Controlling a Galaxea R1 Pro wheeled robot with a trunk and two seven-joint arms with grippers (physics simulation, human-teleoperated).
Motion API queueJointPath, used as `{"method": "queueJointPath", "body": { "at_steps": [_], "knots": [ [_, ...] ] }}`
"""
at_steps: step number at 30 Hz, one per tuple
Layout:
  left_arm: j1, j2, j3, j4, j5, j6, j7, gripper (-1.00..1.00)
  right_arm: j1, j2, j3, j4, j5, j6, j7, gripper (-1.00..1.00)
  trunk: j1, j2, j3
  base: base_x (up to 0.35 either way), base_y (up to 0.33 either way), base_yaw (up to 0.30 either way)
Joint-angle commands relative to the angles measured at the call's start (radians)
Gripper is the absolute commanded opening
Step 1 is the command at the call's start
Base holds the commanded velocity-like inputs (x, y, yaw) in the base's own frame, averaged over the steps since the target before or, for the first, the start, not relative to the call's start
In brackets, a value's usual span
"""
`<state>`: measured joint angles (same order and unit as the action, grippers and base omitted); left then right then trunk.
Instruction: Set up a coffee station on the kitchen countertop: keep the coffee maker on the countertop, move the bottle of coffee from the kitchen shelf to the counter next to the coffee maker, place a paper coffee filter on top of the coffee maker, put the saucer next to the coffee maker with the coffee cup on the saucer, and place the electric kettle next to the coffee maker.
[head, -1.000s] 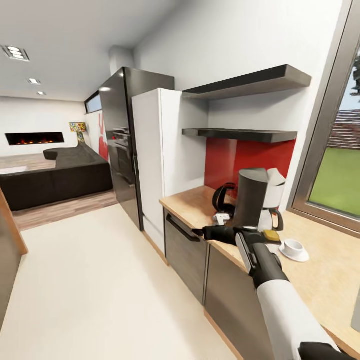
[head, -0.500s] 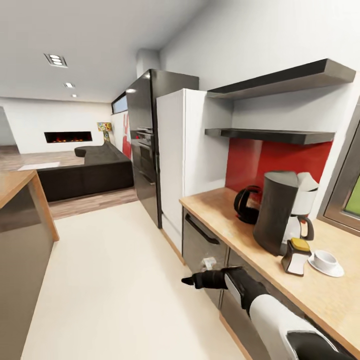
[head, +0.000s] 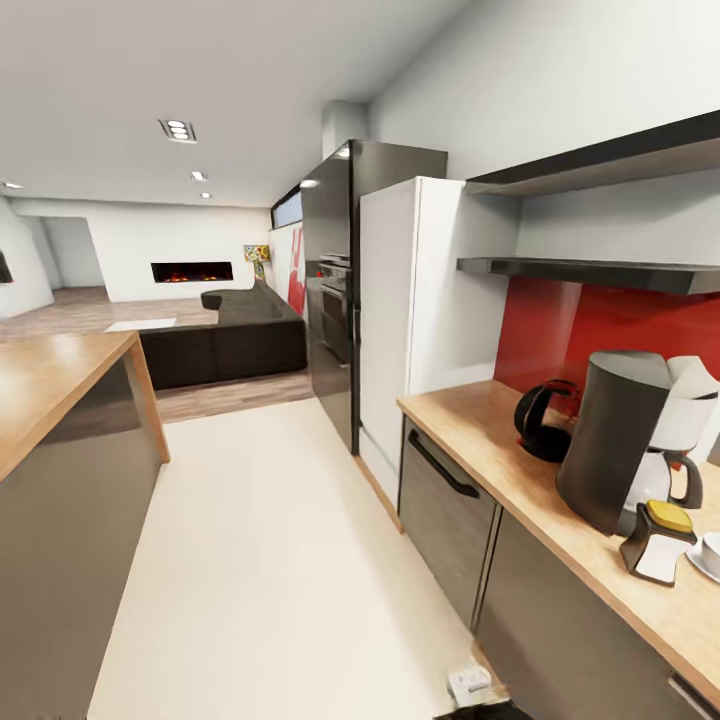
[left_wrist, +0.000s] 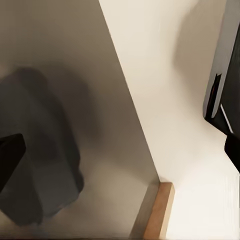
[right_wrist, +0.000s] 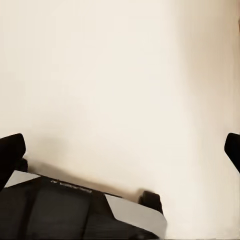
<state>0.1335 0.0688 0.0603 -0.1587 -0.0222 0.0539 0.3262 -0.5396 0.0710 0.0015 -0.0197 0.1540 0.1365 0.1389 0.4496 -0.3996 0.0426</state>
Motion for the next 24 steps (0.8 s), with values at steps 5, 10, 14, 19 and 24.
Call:
{"method": "queueJointPath", "body": {
  "at_steps": [5,10,14,19,24],
  "knots": [
    [0.001,0.0,0.006,-0.005,-0.002,0.0,0.001,1.0,0.145,0.006,-0.003,-0.002,0.004,0.007,-0.112,1.0,0.0,0.0,0.0,0.0,0.0,0.278],
    [0.001,-0.001,0.01,-0.001,-0.001,-0.094,0.0,1.0,0.251,0.007,-0.006,-0.002,0.0,0.009,-0.124,1.0,0.0,0.0,0.0,0.0,0.0,0.277],
    [0.001,0.0,0.01,0.002,0.001,-0.11,0.0,1.0,0.288,0.01,-0.007,-0.002,-0.001,0.009,-0.125,1.0,0.0,0.0,0.0,0.0,0.0,0.278],
    [0.001,0.0,0.01,0.004,0.002,-0.112,0.0,1.0,0.297,0.005,-0.008,-0.003,-0.001,0.009,-0.125,1.0,0.0,0.0,0.0,0.0,0.0,0.278],
    [0.001,0.0,0.01,0.004,0.001,-0.112,-0.001,1.0,0.299,0.006,-0.009,-0.003,-0.001,0.01,-0.124,1.0,0.0,0.0,-0.002,0.0,0.0,0.278]
  ]
}}
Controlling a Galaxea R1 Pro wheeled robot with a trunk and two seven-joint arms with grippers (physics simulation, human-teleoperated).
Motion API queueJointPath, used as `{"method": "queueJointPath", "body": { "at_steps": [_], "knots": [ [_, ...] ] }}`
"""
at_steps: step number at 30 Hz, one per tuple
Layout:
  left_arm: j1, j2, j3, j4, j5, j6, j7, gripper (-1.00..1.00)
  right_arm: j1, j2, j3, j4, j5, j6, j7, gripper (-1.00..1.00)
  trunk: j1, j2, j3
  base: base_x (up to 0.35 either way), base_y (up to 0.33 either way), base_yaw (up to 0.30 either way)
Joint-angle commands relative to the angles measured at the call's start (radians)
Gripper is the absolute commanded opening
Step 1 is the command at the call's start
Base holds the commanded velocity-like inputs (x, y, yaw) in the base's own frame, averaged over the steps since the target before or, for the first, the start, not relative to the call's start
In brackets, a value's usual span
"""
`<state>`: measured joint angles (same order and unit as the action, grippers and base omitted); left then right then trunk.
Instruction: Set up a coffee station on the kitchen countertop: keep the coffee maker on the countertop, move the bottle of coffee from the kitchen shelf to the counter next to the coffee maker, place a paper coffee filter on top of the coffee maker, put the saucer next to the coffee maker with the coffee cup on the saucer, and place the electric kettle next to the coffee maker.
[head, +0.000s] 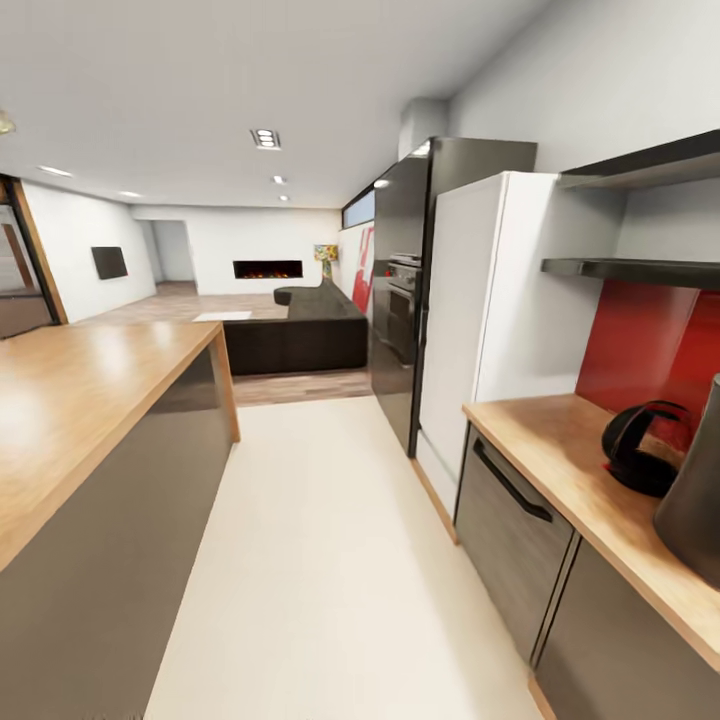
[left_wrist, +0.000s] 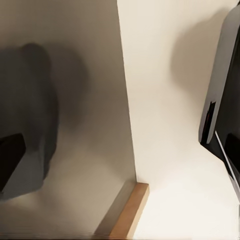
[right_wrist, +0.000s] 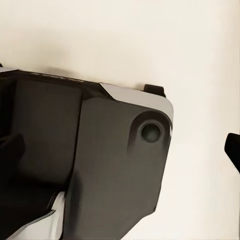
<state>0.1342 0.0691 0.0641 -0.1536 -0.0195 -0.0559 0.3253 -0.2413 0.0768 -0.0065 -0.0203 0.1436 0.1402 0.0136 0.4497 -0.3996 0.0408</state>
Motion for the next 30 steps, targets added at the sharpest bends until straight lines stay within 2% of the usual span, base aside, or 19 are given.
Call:
{"method": "queueJointPath", "body": {
  "at_steps": [1,7,30],
  "knots": [
    [0.001,-0.001,0.006,-0.001,-0.002,-0.003,0.0,1.0,0.0,0.001,-0.001,-0.003,0.01,0.006,0.001,1.0,0.0,0.0,0.0,0.0,0.0,0.278],
    [0.001,-0.001,0.005,-0.002,-0.005,-0.004,0.0,1.0,0.0,-0.005,0.004,-0.003,0.018,-0.002,0.0,1.0,0.0,0.0,-0.003,0.0,0.0,0.128],
    [0.001,0.001,0.005,0.001,0.001,-0.003,0.0,1.0,0.0,-0.009,0.003,-0.004,0.014,-0.005,-0.003,1.0,0.0,0.0,-0.003,0.0,0.0,0.002]
  ]
}}
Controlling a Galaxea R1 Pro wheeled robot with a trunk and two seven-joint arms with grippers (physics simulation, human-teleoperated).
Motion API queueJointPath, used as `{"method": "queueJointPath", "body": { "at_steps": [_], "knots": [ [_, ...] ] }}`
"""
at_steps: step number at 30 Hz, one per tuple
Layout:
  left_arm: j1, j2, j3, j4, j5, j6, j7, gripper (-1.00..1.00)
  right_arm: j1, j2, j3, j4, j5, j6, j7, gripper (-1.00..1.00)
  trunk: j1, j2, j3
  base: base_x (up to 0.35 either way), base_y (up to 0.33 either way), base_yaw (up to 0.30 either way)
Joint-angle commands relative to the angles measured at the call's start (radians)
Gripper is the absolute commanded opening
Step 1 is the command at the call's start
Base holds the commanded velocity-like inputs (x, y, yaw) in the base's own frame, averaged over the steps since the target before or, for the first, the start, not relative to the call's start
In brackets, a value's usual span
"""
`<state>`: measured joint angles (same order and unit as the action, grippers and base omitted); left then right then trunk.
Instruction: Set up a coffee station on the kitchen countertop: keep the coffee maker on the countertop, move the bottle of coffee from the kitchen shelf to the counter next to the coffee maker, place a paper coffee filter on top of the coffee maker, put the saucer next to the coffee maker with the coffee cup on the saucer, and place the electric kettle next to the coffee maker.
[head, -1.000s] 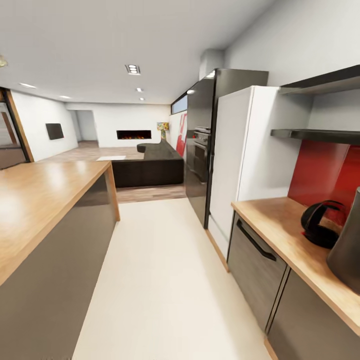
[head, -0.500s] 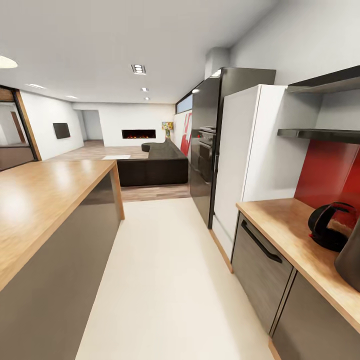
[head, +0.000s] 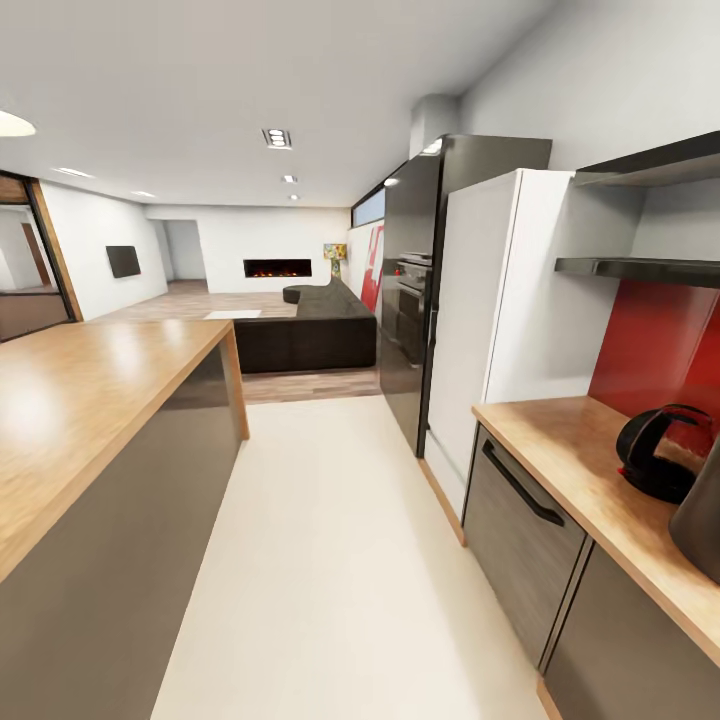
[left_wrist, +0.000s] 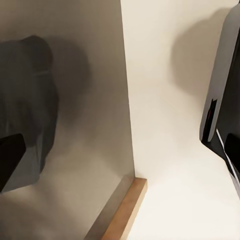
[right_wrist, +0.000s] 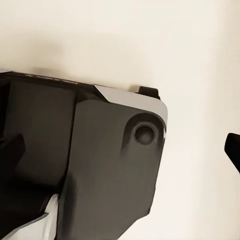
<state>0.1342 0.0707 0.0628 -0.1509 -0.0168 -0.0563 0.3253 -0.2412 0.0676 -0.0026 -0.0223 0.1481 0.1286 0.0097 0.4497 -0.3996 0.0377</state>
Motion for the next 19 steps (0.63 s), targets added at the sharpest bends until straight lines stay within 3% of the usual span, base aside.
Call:
{"method": "queueJointPath", "body": {
  "at_steps": [1,6,14,19],
  "knots": [
    [0.001,0.0,0.006,-0.001,-0.002,-0.003,0.0,1.0,0.0,0.0,-0.001,-0.003,0.01,0.006,0.001,1.0,0.0,0.0,0.0,0.0,0.0,0.0],
    [0.001,-0.001,0.005,-0.001,-0.002,-0.002,0.0,1.0,0.0,0.001,-0.003,-0.004,0.009,-0.018,0.001,1.0,0.0,0.0,0.0,0.0,0.0,0.0],
    [0.001,-0.003,0.007,-0.004,-0.003,-0.002,0.0,1.0,0.0,0.001,-0.001,-0.004,0.009,-0.176,0.001,1.0,0.0,0.0,0.0,0.0,0.0,0.0],
    [0.001,-0.002,0.007,-0.003,-0.006,-0.002,0.0,1.0,0.0,0.001,-0.001,-0.004,0.009,-0.197,0.001,1.0,0.0,0.0,0.0,0.0,0.0,0.0]
  ]
}}
